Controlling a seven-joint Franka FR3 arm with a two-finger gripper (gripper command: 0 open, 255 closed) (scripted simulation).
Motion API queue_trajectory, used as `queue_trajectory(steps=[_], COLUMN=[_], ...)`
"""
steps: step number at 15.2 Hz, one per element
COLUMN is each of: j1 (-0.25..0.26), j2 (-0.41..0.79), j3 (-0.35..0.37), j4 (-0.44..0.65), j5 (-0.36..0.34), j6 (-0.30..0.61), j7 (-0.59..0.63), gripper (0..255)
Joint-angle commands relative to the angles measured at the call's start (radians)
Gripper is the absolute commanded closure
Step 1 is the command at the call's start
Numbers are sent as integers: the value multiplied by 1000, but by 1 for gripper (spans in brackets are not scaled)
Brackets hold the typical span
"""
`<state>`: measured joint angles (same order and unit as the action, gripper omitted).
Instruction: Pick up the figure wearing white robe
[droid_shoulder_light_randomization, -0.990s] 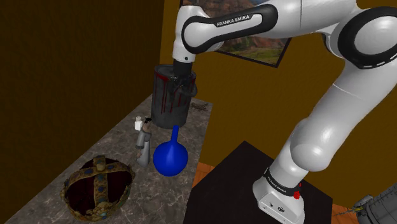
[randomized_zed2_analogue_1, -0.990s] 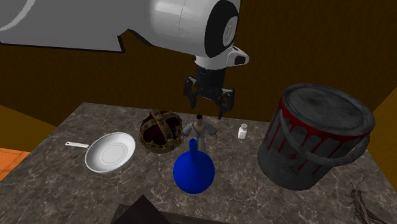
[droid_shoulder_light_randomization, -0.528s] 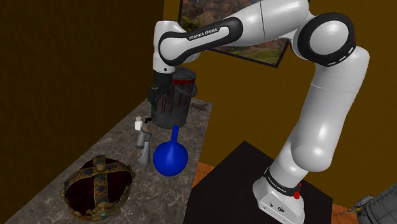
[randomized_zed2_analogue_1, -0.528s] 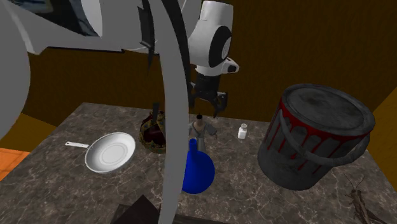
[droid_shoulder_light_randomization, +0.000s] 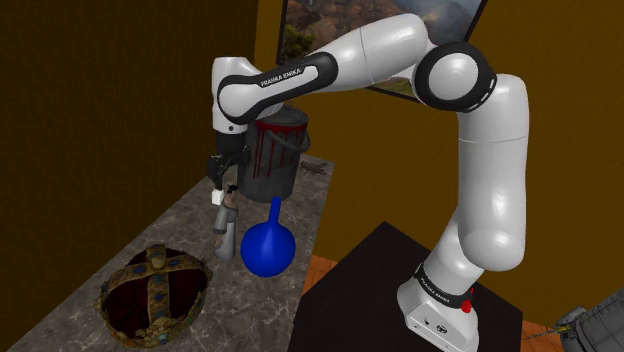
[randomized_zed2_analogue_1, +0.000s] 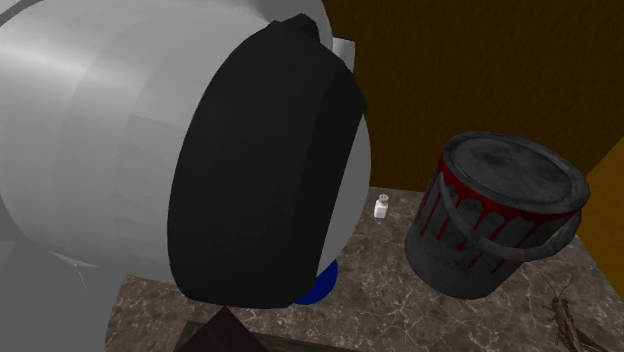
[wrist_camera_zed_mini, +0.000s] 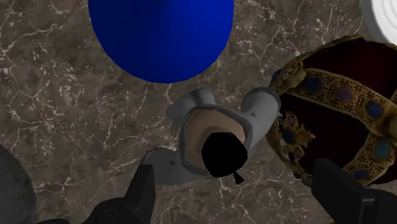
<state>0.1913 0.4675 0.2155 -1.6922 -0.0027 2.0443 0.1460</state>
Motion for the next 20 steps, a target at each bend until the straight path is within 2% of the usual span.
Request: queue_trajectory(steps=[1,7,8,17,20], j1=[2,5,6,5,3], j2=[18,50,52,50,29], j3=[-1,-5,-5,-5,-2], j4=[-2,-19,-17,-18,-9], j5=[-3,-8,-9,-8,-4], j6=[20,67,67,67,36], j7=[0,0,1,0,0], gripper=[0,0,255,255,255])
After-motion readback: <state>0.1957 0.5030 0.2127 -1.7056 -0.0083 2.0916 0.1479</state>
